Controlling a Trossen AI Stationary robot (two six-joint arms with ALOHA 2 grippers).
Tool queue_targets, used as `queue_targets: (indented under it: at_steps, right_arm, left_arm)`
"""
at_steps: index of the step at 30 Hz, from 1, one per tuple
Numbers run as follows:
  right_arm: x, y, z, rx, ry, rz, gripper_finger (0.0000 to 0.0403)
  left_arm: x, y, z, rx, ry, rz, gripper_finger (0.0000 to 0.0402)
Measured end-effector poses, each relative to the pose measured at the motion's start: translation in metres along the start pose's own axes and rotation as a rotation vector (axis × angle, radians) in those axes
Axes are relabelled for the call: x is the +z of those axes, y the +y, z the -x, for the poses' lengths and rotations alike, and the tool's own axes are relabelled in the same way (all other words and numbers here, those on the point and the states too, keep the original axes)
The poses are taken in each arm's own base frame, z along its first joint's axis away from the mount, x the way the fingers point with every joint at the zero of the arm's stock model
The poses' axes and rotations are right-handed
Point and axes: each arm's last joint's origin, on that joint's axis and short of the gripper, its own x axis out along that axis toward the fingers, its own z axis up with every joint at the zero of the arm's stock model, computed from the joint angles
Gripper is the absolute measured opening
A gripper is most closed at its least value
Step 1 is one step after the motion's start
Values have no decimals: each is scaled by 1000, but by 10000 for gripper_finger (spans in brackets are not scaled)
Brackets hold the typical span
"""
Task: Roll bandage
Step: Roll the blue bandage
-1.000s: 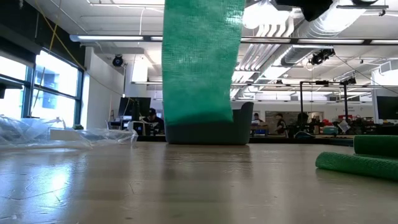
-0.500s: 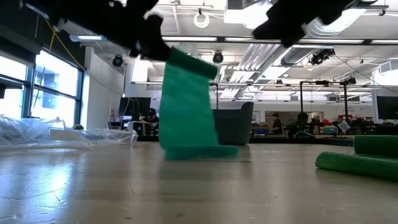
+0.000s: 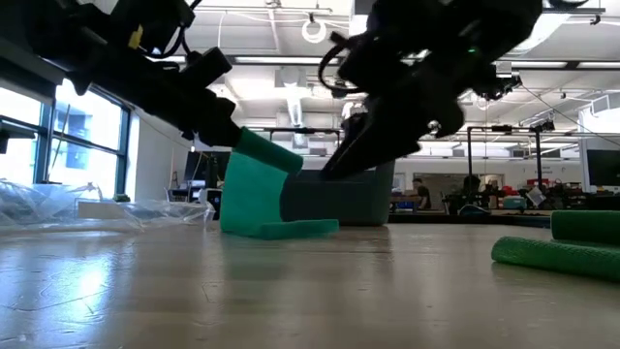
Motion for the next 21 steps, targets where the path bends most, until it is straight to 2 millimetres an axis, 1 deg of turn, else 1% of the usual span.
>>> queue_targets:
  at_steps: [3,6,8,10,13,16,18,21]
  right_arm:
    - [10,-13,-15,16,64,74,178]
    - [15,-24,-32,38,168,146,177]
    - [17,-28,-44,55,227,198,172]
    - [19,-33,-54,32,270,235,161]
    - [20,-39,-64,-11,324,240,137]
    - [22,-41,-66,0,356,232,109]
    - [22,-41,-66,8,369,230,82]
    - [20,-36,-64,22,397,227,29]
  left_arm:
    - [0,1,-1,-9,2,3,9]
    - [0,3,-3,-14,4,6,9]
    - [0,3,-4,-21,5,9,9]
    - [0,3,-4,-24,5,9,9]
    - [0,3,-4,-28,6,9,9]
    - [0,3,-4,-27,6,13,9]
    - [-1,3,-4,-23,9,6,9]
    - [-2,4,-4,14,19,-4,9]
